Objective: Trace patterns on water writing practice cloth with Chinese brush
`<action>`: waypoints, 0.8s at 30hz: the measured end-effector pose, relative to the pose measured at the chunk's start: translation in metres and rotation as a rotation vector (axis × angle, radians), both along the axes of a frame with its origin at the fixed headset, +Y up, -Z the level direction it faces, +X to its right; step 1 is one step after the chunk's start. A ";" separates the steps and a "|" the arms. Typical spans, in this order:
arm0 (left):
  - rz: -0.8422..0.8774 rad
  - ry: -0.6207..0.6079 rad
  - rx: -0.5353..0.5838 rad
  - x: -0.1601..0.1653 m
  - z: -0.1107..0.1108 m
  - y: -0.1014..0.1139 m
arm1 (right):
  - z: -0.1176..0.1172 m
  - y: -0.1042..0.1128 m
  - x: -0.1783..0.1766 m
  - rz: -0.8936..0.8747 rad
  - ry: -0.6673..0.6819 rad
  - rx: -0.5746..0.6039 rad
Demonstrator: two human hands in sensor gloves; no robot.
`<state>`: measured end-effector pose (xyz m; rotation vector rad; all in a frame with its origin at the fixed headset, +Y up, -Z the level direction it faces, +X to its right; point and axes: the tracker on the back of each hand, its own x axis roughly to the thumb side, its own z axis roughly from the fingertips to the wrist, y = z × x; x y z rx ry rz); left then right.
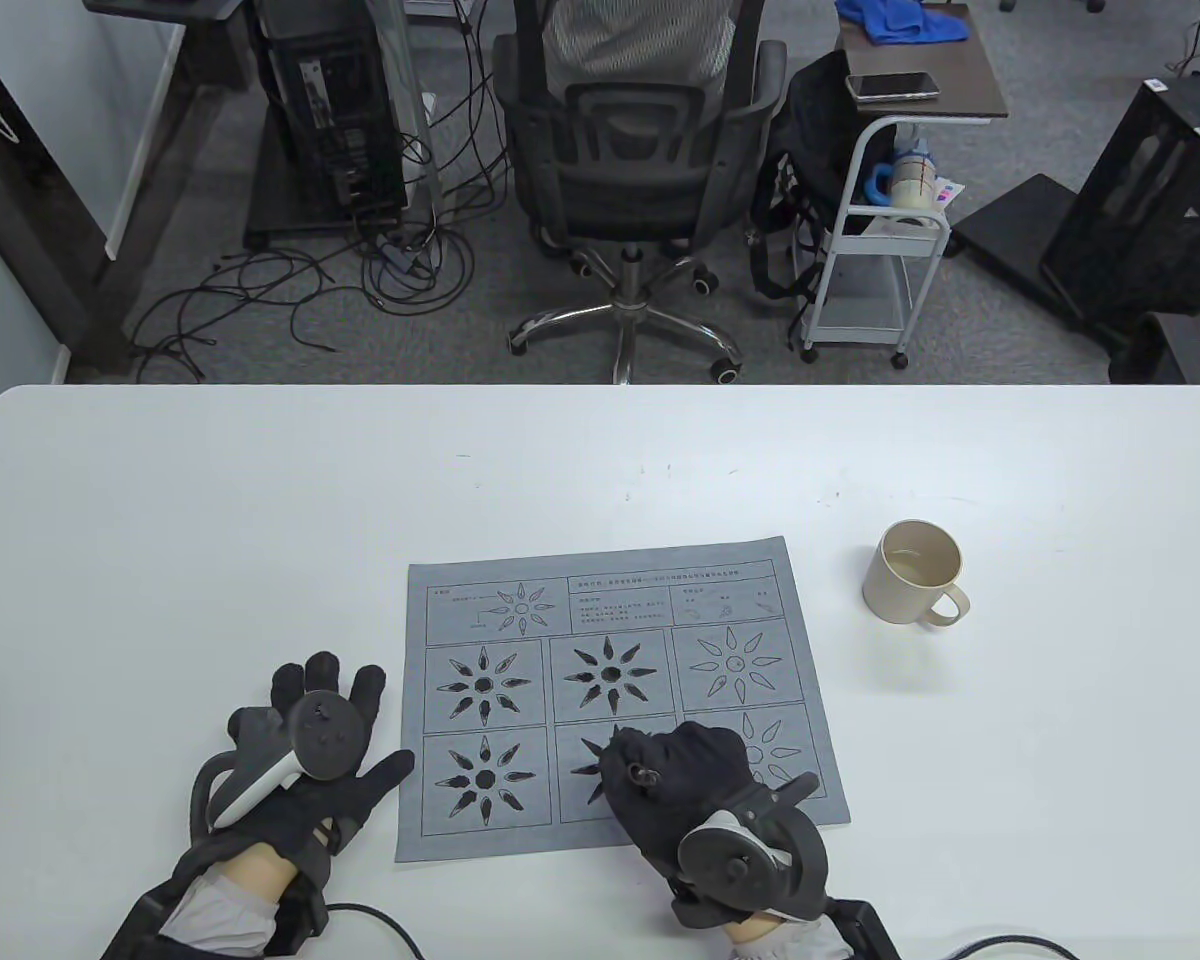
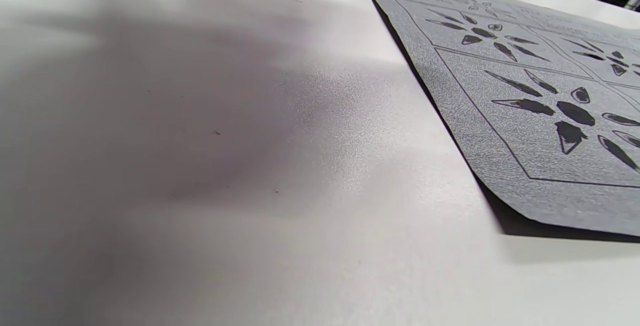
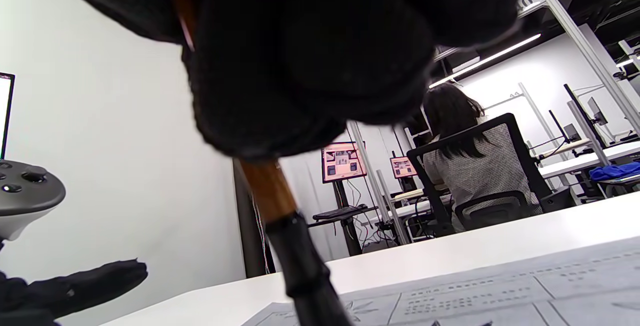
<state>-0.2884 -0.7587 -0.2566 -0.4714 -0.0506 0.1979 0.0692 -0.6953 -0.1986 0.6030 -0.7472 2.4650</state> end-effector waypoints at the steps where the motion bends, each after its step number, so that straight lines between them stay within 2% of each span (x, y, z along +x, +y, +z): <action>1: 0.000 0.000 0.000 0.000 0.000 0.000 | 0.000 0.000 0.000 -0.001 -0.001 0.002; 24: -0.001 0.002 -0.001 0.000 0.000 0.000 | 0.001 0.001 -0.001 -0.005 -0.001 0.012</action>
